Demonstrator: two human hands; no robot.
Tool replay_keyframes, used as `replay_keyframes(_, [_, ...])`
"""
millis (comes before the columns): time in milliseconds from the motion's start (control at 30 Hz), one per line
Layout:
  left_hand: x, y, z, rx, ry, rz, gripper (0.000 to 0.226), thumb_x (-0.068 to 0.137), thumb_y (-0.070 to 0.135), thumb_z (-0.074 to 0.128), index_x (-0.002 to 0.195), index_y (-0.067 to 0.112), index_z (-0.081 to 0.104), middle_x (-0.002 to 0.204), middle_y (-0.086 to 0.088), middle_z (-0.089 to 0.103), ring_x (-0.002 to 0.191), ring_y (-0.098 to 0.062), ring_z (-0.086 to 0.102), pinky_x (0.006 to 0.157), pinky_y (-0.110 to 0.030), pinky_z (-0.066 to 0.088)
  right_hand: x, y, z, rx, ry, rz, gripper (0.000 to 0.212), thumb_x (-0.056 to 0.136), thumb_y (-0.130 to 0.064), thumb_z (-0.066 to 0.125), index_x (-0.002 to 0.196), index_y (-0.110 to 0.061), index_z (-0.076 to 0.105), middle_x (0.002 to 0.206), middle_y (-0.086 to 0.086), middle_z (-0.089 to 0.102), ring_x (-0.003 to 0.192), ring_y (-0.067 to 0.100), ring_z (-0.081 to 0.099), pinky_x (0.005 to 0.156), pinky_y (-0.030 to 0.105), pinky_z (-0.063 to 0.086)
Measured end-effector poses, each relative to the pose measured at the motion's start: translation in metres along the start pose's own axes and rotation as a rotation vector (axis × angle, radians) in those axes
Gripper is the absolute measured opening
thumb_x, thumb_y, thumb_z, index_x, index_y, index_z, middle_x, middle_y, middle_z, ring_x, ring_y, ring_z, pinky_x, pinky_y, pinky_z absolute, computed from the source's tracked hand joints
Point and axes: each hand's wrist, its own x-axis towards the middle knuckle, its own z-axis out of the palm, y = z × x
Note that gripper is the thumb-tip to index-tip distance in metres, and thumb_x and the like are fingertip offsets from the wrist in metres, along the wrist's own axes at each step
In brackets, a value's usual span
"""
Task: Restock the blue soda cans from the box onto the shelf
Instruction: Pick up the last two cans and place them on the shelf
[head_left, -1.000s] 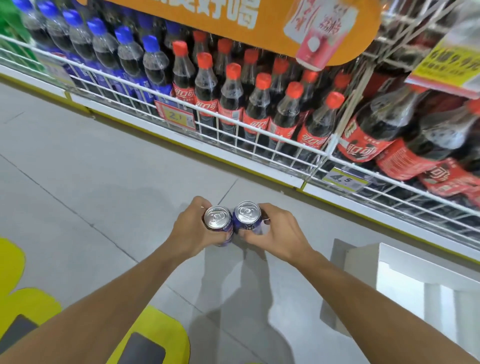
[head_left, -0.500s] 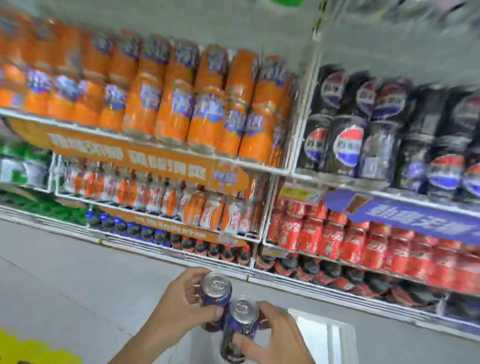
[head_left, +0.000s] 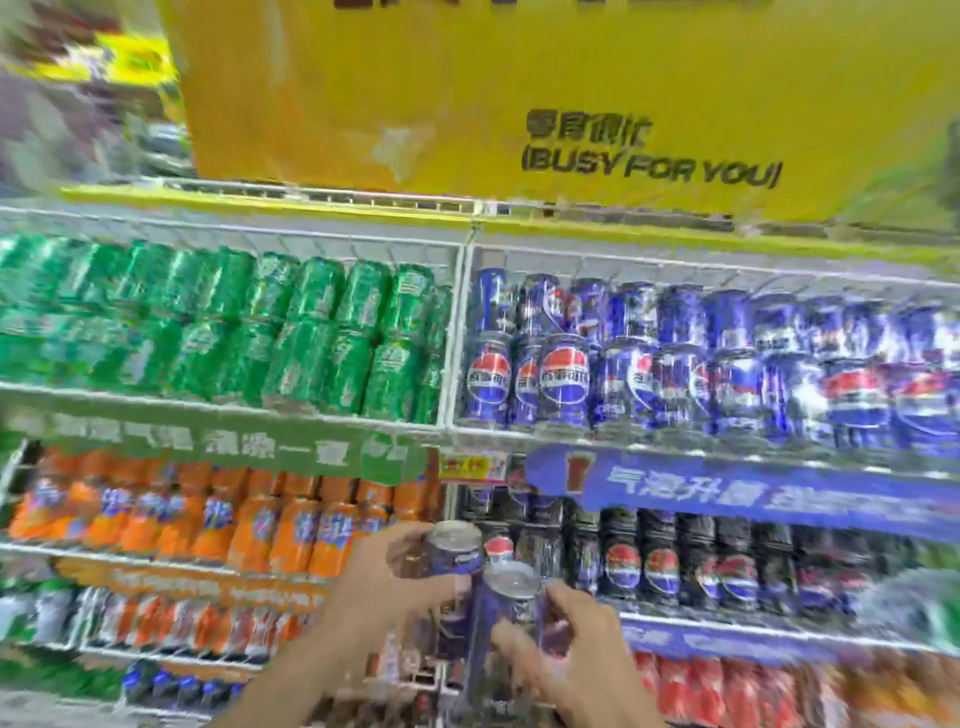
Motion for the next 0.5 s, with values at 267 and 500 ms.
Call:
replay_keyframes(267, [0.043,0.102,0.007,0.111,0.028,0.074,0.047,0.053,0.049,0.096,0.092,0.029,0.078,0.090,0.015,0.080,0.091,-0.002,0.073,0.088,-0.030,0.056,0.040,-0.058,-0.081,0.114,0.221,-0.112,0.062,0.079,-0.074,0.067,0.067,-0.016,0.049,0.056,-0.008,0.043,0.055,0.006,0.036,0.056,0.024,0.032])
replay_keyframes(500, [0.097,0.150,-0.009,0.115,0.052,0.112,0.074,0.055,0.052,0.095,0.114,0.015,0.068,0.098,0.005,0.077,0.090,-0.012,0.074,0.086,-0.037,0.061,0.094,-0.105,-0.110,0.071,0.284,-0.091,0.065,0.081,-0.073,0.070,0.065,-0.013,0.052,0.054,-0.003,0.051,0.052,0.014,0.047,0.058,0.030,0.038])
